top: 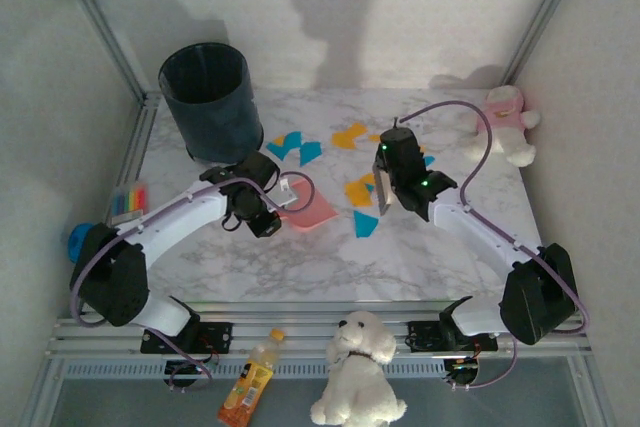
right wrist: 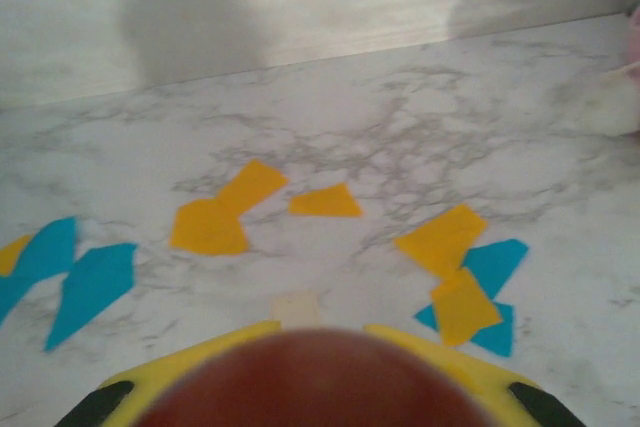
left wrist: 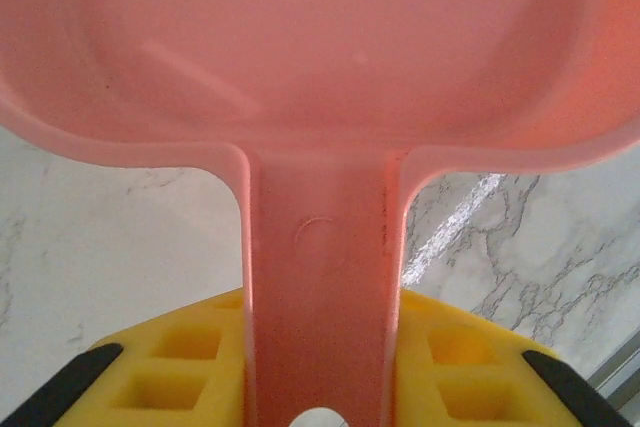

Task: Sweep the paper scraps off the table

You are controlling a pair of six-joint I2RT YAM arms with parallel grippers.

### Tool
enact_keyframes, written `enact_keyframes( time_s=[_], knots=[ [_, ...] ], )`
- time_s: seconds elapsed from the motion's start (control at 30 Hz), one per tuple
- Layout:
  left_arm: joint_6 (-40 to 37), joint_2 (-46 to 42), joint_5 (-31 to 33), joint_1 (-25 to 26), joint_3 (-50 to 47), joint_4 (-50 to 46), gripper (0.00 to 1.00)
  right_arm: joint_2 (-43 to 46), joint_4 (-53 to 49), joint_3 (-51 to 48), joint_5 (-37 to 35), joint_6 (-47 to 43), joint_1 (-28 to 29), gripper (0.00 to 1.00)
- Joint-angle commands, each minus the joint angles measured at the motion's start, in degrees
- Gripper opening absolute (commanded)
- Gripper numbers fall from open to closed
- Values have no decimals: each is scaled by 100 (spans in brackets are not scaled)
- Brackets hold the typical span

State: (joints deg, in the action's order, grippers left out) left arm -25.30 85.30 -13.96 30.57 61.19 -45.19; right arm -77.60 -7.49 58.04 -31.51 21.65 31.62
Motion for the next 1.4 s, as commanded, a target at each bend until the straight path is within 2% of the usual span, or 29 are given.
enact_keyframes(
  time_s=[0.0, 0.13, 0.6, 1.37],
  knots=[
    [-247, 215, -96, 56, 256, -177, 0, 121, 255, -132, -257, -296, -282, 0],
    [-385, 438, -149, 68, 437, -188, 0, 47, 539, -266, -174, -470, -522, 0],
    [-848, 1182, -208, 126, 1058, -307, 0, -708, 1092, -9, -307, -1119, -578, 0],
    [-900, 1985, 130, 160, 1527, -567, 0, -1265, 1153, 67, 724, -1345, -308, 0]
  ],
)
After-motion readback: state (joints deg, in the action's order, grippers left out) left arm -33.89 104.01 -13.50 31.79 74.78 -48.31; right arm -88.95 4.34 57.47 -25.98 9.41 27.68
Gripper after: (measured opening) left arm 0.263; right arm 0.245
